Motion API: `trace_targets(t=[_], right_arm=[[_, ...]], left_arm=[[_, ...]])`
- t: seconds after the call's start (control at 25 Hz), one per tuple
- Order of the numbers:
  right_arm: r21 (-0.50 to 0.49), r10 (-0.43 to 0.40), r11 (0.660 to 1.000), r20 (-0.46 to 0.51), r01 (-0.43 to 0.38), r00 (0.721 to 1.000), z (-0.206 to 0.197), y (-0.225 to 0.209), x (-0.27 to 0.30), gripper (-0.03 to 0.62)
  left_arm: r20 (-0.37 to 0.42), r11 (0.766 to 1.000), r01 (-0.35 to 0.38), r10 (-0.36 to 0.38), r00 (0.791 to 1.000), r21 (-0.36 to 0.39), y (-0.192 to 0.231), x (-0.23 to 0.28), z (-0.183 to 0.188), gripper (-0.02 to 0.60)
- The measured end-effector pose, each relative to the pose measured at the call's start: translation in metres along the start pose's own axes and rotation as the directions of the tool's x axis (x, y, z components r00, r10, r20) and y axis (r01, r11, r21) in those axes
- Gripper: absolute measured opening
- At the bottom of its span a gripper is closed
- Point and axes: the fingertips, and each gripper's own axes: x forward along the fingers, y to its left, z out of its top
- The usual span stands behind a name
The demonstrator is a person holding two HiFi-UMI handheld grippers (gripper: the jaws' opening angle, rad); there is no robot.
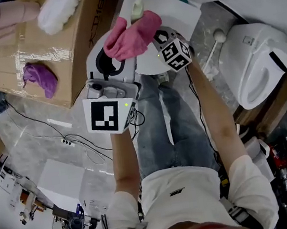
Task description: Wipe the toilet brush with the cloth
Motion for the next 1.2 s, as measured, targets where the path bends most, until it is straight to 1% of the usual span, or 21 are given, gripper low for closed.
trace_targets(t=[0.08,0.2,0.28,0.4,0.52,0.64,0.76,0.88,0.96,1.08,1.2], right_arm=[[0.016,-0.006,1.000,0.013,0.006,1.000,0.009,0.001,-0.009,0.031],[0.035,-0.040,0.999,0.072,0.038,0.997,0.034,-0.002,-0.032,0.031],[0.030,-0.059,0.998,0.105,0.056,0.993,0.052,-0.005,-0.053,0.031],[0.033,-0.070,0.997,0.160,0.066,0.985,0.078,0.001,-0.095,0.028],[0.034,-0.092,0.996,0.239,0.087,0.967,0.110,0.000,-0.144,0.020],[0.025,-0.112,0.994,0.307,0.110,0.945,0.138,0.002,-0.199,0.011],[-0.002,-0.120,0.992,0.360,0.129,0.925,0.164,0.006,-0.250,0.005],[-0.018,-0.115,0.991,0.416,0.135,0.902,0.189,0.017,-0.297,0.000],[-0.032,-0.094,0.992,0.451,0.121,0.887,0.206,0.030,-0.325,-0.003],[-0.063,-0.037,0.995,0.488,0.078,0.872,0.224,0.051,-0.361,-0.005],[-0.074,-0.020,0.995,0.513,0.068,0.858,0.235,0.068,-0.392,-0.005]], left_arm=[[-0.009,1.000,-0.019,0.019,1.000,0.007,0.002,-0.011,0.005,0.093],[-0.022,0.999,-0.040,0.040,0.999,0.020,0.005,-0.025,0.012,0.078],[-0.020,0.998,-0.055,0.056,0.998,0.028,0.003,-0.032,0.022,0.073],[-0.043,0.997,-0.067,0.069,0.997,0.047,-0.002,-0.047,0.035,0.067],[-0.055,0.993,-0.071,0.077,0.996,0.091,-0.007,-0.058,0.050,0.064],[-0.061,0.991,-0.085,0.092,0.994,0.102,-0.015,-0.075,0.064,0.061],[-0.047,0.990,-0.094,0.099,0.994,0.108,-0.026,-0.089,0.083,0.058],[-0.035,0.989,-0.100,0.104,0.994,0.108,-0.039,-0.104,0.103,0.057],[-0.035,0.988,-0.099,0.104,0.994,0.116,-0.050,-0.115,0.115,0.057],[-0.021,0.984,-0.089,0.093,0.995,0.156,-0.070,-0.127,0.135,0.056],[-0.019,0.980,-0.071,0.076,0.997,0.185,-0.092,-0.141,0.149,0.055]])
